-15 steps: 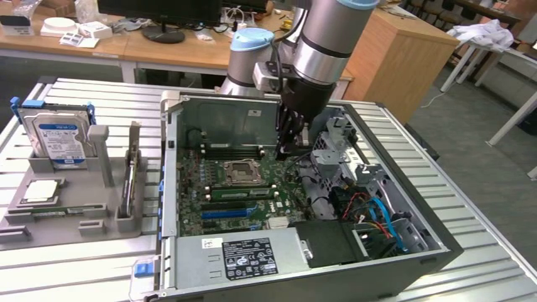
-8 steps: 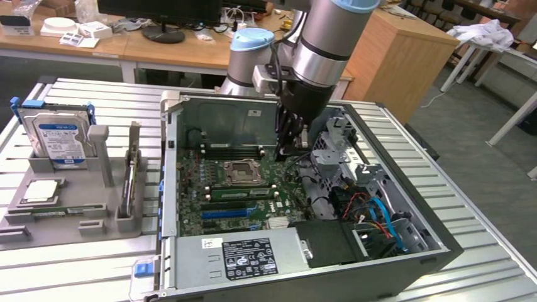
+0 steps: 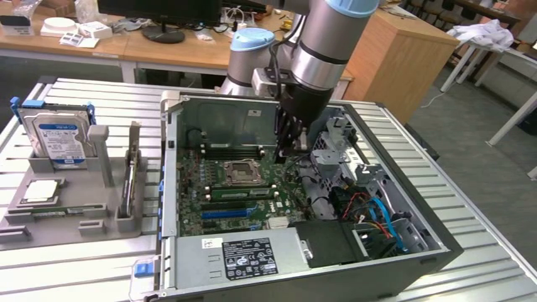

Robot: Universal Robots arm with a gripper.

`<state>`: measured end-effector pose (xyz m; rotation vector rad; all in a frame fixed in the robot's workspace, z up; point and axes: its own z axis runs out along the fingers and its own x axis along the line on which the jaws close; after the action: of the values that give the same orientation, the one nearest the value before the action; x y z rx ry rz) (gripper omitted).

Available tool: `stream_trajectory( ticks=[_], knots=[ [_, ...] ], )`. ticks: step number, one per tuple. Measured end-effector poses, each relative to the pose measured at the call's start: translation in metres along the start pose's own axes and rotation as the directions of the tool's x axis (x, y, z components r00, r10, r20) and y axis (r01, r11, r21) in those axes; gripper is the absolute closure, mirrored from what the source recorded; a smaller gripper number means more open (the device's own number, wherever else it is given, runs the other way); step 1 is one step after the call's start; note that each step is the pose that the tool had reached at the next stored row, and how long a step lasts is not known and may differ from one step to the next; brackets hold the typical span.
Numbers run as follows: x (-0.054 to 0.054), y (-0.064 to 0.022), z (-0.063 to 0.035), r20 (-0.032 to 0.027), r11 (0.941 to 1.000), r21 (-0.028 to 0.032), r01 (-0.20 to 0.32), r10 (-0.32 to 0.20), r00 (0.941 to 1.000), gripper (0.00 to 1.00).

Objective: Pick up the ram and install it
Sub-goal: 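Press down the ram until it locks into place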

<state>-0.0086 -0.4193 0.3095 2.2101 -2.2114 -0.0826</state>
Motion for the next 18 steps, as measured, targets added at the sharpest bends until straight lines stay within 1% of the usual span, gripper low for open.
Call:
stream_trajectory(
  ticks=[9, 18],
  knots=[
    [0.0002, -0.0003, 0.0064, 0.0000, 1.0000, 0.0000, 0.000, 0.000, 1.0000, 0.89],
    [0.0003, -0.0005, 0.0107, -0.0001, 1.0000, 0.0000, 0.000, 0.000, 1.0000, 0.89]
  ],
)
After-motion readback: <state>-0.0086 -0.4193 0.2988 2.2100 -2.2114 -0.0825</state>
